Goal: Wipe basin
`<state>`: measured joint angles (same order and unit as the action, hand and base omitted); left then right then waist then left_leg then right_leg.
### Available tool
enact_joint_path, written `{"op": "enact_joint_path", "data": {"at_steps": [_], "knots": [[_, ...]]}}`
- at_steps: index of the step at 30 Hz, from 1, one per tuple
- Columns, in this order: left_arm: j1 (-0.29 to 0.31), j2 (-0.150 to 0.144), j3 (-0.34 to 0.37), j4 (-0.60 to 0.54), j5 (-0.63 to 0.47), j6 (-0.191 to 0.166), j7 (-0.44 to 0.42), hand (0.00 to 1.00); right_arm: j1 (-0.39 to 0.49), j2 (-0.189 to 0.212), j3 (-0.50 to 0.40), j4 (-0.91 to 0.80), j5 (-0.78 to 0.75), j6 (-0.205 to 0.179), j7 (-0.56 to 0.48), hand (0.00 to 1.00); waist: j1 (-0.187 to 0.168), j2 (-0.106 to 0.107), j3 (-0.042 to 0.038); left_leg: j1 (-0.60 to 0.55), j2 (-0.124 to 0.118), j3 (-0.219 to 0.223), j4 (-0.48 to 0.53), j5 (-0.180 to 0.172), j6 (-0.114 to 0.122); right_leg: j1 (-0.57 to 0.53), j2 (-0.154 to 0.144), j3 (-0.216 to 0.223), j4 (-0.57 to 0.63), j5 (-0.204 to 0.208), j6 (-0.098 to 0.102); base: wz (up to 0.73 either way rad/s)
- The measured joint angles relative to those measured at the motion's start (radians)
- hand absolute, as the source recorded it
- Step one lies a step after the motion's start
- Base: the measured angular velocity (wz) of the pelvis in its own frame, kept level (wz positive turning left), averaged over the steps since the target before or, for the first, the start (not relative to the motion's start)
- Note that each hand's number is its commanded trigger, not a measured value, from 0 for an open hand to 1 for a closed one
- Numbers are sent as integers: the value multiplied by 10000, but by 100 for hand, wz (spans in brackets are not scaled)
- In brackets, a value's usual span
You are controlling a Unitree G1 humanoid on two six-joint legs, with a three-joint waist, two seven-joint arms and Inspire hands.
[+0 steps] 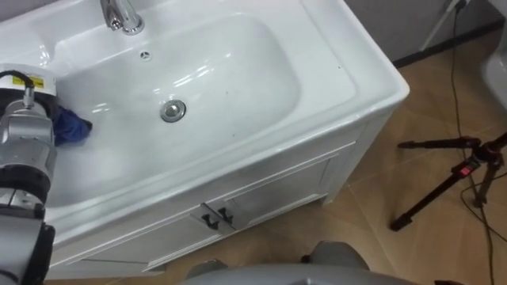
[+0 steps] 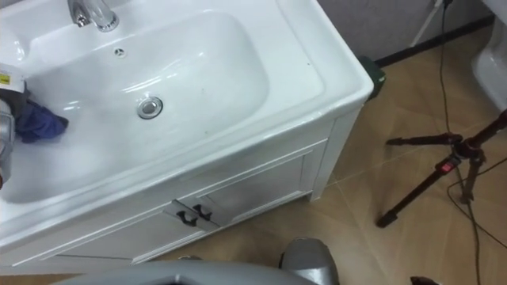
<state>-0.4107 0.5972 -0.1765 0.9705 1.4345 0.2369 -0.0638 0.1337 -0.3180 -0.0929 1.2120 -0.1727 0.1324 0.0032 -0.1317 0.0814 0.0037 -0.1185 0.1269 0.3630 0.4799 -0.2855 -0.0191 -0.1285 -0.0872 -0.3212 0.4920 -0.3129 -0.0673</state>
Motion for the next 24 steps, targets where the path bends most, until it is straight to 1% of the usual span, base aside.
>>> {"op": "enact_joint_path", "data": {"at_steps": [1,2,3,4,5,7,9,12,14,16,17,19,21,23,24], "knots": [[0,0,1,-6,-5,75,-84,100,22,-3,-90,-49,0,-1,-94,0,0,76,-9,47,-3,-25,-27,5,-8,91,14,-45,-77,0,1,5],[1,0,14,-6,-5,98,-115,100,22,-5,-97,-47,0,2,-145,0,14,99,-26,78,-10,-30,-46,7,-11,121,14,-50,-86,-2,4,8],[11,0,91,-5,-5,200,-169,100,15,-5,-96,-48,0,-4,-179,0,25,148,-39,127,-20,-54,-59,9,-14,178,12,-71,-93,-10,18,6],[22,0,161,-3,-5,258,-188,100,13,-4,-94,-46,0,-4,-178,0,28,175,-25,182,-27,-66,-85,10,-17,228,10,-85,-100,-13,21,4],[53,1,204,0,-5,369,-237,100,13,-4,-89,-46,20,-8,-186,0,89,212,-38,270,-50,-67,-160,20,-34,286,5,-83,-112,-23,24,0],[53,1,289,-1,-12,424,-290,100,5,-4,-89,-46,31,-8,-216,0,219,283,-11,355,-59,-83,-199,30,-51,382,-1,-116,-136,-35,20,3],[119,3,473,27,-134,454,-320,100,-32,-5,-88,21,28,-6,-227,0,294,324,-18,461,-108,-172,-324,88,-59,541,-14,-207,-239,-45,22,13],[116,30,558,64,-295,547,-329,100,-162,-14,-88,384,17,18,-230,0,277,358,-2,451,-153,-359,-336,130,-54,632,-41,-365,-281,-55,36,19],[117,34,555,68,-508,683,-364,100,-248,-30,-90,400,24,70,-247,0,299,410,28,434,-152,-390,-326,130,-54,661,-40,-399,-304,-55,36,8],[118,52,563,130,-585,734,-369,100,-318,-39,-93,405,18,129,-260,0,317,465,56,421,-160,-406,-331,134,-48,704,-40,-406,-320,-57,41,5],[116,63,563,134,-580,745,-363,100,-372,-38,-90,426,15,169,-261,0,339,489,52,409,-165,-418,-337,138,-41,715,-40,-413,-327,-66,56,5],[114,85,566,124,-580,745,-358,100,-393,-47,-91,417,11,203,-264,0,374,541,15,399,-167,-444,-329,145,-37,731,-21,-413,-384,-67,64,2],[102,150,693,-107,-584,745,-336,100,-352,-50,-94,408,6,210,-370,0,490,576,-10,398,-164,-453,-333,150,-41,745,-4,-413,-417,-62,70,0],[77,242,899,-334,-587,745,-240,100,-336,-79,-92,338,-8,212,-409,0,600,590,-16,411,-162,-452,-333,151,-42,738,-3,-423,-430,-61,69,0],[76,381,974,-472,-694,755,-222,100,-351,-85,-90,264,-8,178,-457,0,620,597,-18,413,-162,-456,-341,152,-44,744,-4,-448,-439,-61,69,4]]}}
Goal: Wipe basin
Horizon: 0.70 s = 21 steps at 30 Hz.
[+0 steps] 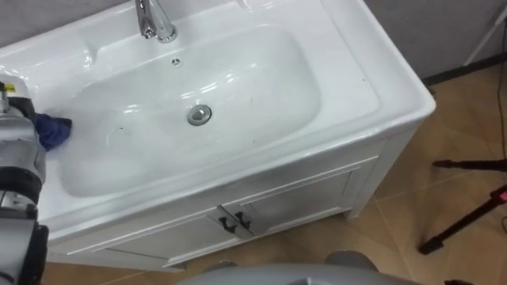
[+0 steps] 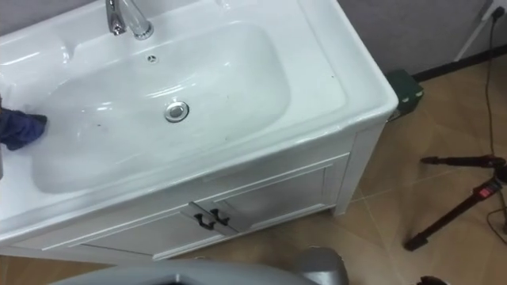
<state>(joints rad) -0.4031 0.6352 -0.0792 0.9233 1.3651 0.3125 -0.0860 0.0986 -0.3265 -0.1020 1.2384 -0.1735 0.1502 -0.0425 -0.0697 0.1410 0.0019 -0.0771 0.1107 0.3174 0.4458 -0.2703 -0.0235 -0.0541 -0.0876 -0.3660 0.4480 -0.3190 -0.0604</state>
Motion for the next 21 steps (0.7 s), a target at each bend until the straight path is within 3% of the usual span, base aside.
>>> {"op": "enact_joint_path", "data": {"at_steps": [4,11,16,21], "knots": [[-33,360,43,-514,-273,5,174,100,10,-15,1,-183,1,-241,-14,0,173,29,-1,1,-4,-44,-36,5,-8,40,-2,-60,-43,0,0,2],[-70,700,97,-1584,-1188,0,410,100,-28,-277,5,-559,78,-468,20,0,377,151,9,-138,-36,-231,-43,6,-11,113,-21,-302,-188,-2,14,9],[-70,820,1168,-2008,-2055,-78,996,100,43,-380,1,-596,28,-497,123,0,606,125,12,-200,-114,-466,-107,45,-70,18,-85,-474,-120,-46,-3,8],[-65,876,1636,-2296,-2718,-68,1416,100,363,-399,2,-585,54,-481,210,0,960,-68,-2,-143,-218,-515,-193,103,-44,25,-201,-492,16,-139,28,3]]}}
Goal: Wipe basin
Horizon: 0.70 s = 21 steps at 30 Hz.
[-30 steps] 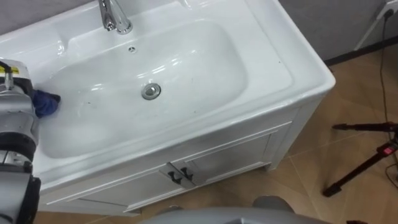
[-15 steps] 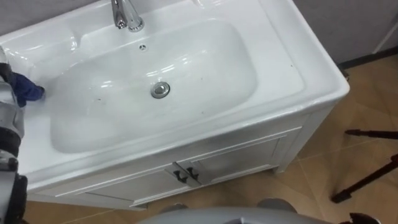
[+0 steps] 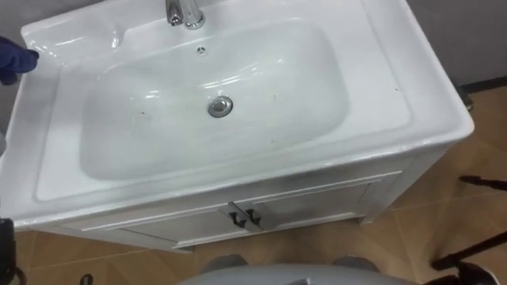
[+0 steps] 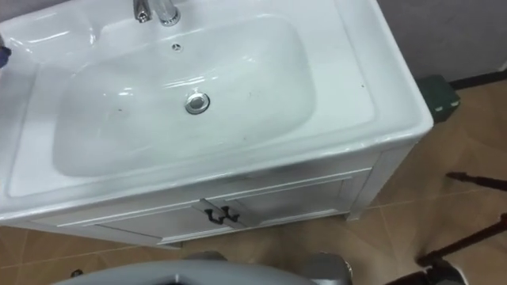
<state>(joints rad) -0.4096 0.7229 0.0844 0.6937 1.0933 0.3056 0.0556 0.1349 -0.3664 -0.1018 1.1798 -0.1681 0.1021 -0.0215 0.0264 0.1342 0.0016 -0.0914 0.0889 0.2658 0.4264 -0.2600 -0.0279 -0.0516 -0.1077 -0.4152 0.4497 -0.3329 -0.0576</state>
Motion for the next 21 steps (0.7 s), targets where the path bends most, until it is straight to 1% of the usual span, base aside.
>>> {"op": "enact_joint_path", "data": {"at_steps": [2,5,7,8,10,11,13,15,17,18,21], "knots": [[67,0,58,-56,-102,2,5,100,114,0,0,5,17,-3,38,0,99,-76,4,49,10,-48,-30,0,-1,74,12,-21,-34,0,0,6],[399,-1,235,-48,-331,-1,13,100,234,-5,-2,4,-6,-11,45,0,103,-131,-1,144,18,-99,-32,1,-2,289,43,-103,-181,2,3,7],[807,-2,386,27,-421,-5,51,100,241,-9,-2,24,-41,-34,48,0,90,-141,-13,183,1,-98,-21,1,-2,394,39,-141,-202,1,6,4],[882,-3,403,72,-430,-6,68,100,229,-8,-2,63,-41,-36,52,0,96,-152,-18,190,-9,-100,-28,1,-2,389,38,-138,-193,-1,9,0],[1292,-6,601,461,-429,-16,260,100,154,-10,7,201,-38,-9,123,0,113,-177,-27,301,-39,-80,-182,38,-31,327,39,-60,-189,-2,7,-6],[1364,-10,648,602,-426,-16,286,100,156,-11,9,215,-28,-3,135,0,117,-182,-27,316,-48,-68,-199,54,-29,318,33,-49,-189,-2,6,-7],[1816,-71,1034,868,-429,-13,409,100,202,-8,6,211,-38,19,148,0,114,-198,-38,327,-62,-47,-226,70,-26,246,25,-20,-177,-8,3,-2],[2090,-130,1344,889,-431,9,529,100,238,-1,6,211,-48,91,159,0,127,-232,-54,325,-65,-36,-239,71,-26,245,26,-20,-178,-12,7,0],[2174,-186,1492,904,-532,85,591,100,264,-1,7,211,-46,106,175,0,133,-279,-79,331,-68,-57,-240,71,-26,274,26,-27,-184,-14,10,5],[2192,-231,1491,914,-752,154,680,100,237,0,8,215,-45,100,179,0,133,-302,-72,331,-76,-84,-238,71,-25,357,24,-57,-192,-16,14,9],[2321,-381,1490,977,-826,150,773,100,199,2,9,186,-45,80,241,0,122,-341,-46,337,-89,-116,-298,81,-20,412,19,-94,-199,-23,26,7]]}}
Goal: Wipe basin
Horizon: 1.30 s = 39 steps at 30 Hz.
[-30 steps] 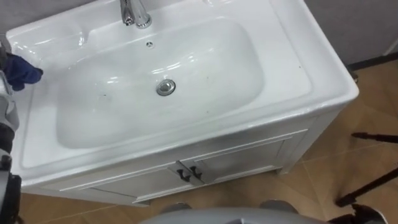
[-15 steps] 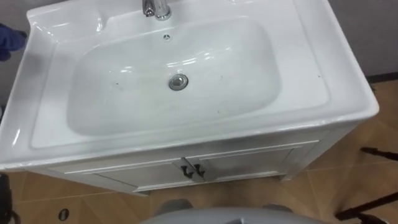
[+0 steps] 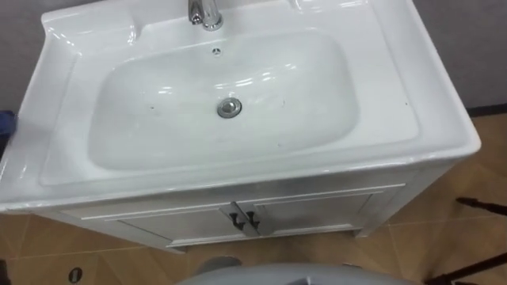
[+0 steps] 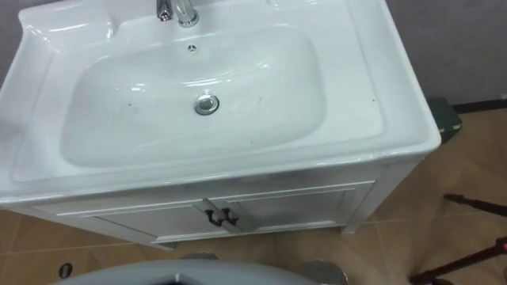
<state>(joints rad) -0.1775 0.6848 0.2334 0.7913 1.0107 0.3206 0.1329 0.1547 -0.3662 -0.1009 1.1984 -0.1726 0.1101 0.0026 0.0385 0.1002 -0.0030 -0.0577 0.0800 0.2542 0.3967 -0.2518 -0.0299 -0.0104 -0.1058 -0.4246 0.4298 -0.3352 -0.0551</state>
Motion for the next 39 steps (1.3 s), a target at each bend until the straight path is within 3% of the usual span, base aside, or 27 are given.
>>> {"op": "enact_joint_path", "data": {"at_steps": [6,10,12,19,28,39], "knots": [[432,-630,6,367,-62,-13,338,100,80,47,-2,-365,15,-82,16,0,-108,-110,55,20,-44,-8,-185,124,-32,-20,0,10,-9,-9,-16,0],[456,-758,21,507,-417,-2,774,100,98,44,-9,-365,-237,-81,5,0,-171,-96,55,47,-58,-25,-203,149,-31,20,-20,-24,3,-12,-22,2],[472,-857,16,617,-748,15,1047,100,84,46,5,-347,-103,-80,5,0,-258,-128,91,179,-102,-63,-252,153,-27,156,-52,-76,-8,-32,-1,6],[492,-1276,301,513,-1041,-10,1697,100,186,98,1,-272,54,-77,3,0,-324,-92,52,157,-237,-246,-243,207,22,119,-156,-132,8,-94,85,7],[494,-1323,398,-37,-1045,-246,2527,100,441,221,0,-340,64,-82,-7,0,-356,-246,27,163,-239,-217,-344,208,22,149,-154,-175,-12,-88,79,0],[492,-1512,393,-1058,-1043,-698,3322,100,597,497,-3,-401,68,-140,31,0,-496,-227,7,181,-232,-225,-355,208,21,142,-148,-183,-68,-87,79,0]]}}
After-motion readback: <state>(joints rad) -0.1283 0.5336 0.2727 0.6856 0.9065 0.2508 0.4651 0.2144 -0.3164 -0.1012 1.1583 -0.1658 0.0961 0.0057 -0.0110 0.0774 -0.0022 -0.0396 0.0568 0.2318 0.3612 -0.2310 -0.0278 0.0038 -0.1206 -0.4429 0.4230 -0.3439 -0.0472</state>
